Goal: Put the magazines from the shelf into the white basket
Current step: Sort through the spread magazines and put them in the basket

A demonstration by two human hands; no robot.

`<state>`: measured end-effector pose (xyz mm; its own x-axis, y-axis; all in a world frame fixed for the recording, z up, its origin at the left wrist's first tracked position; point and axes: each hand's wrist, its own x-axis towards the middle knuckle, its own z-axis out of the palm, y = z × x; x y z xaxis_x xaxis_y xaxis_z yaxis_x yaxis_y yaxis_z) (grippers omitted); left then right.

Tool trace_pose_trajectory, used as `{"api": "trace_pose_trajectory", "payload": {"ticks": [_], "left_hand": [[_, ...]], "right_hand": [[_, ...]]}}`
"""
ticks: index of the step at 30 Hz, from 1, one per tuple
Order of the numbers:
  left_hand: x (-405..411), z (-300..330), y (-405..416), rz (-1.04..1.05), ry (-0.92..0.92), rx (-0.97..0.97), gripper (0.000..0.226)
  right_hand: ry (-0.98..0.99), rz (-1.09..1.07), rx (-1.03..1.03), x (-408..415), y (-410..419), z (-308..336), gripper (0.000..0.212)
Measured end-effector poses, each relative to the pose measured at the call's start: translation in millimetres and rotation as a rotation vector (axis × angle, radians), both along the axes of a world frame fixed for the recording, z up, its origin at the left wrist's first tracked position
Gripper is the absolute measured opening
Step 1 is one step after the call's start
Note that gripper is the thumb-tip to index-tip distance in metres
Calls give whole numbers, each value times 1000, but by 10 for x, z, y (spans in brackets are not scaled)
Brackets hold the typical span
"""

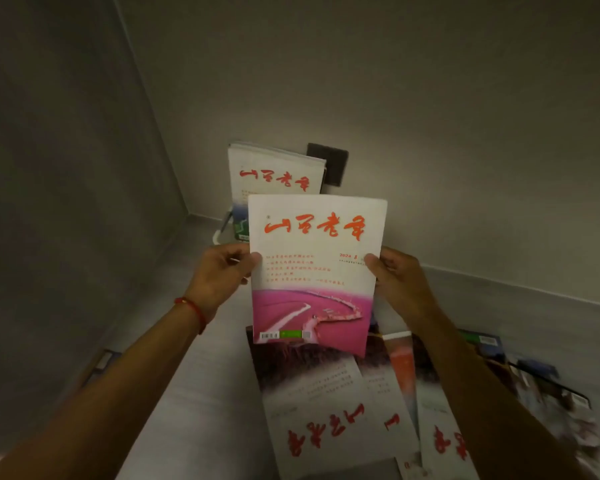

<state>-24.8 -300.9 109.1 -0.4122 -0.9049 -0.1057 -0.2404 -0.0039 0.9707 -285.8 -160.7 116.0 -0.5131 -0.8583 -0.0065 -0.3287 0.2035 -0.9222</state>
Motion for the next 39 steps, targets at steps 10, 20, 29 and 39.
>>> {"api": "trace_pose_trajectory", "payload": {"ticks": [10,20,29,39], "left_hand": [[46,324,-1290,173,-26,-191,15],[-164,-61,-1956,239,68,75,17],[-361,-460,-1940,283,133,286,26],[-393,-569,-1717,240,82,195,47]], "right_hand": [[385,-124,-35,126,-1353,428,15],[252,-276,47,81,-1953,-1,15],[53,-312,221,189,-1997,-482,9],[102,-74,371,46,-1256,-582,31]]}}
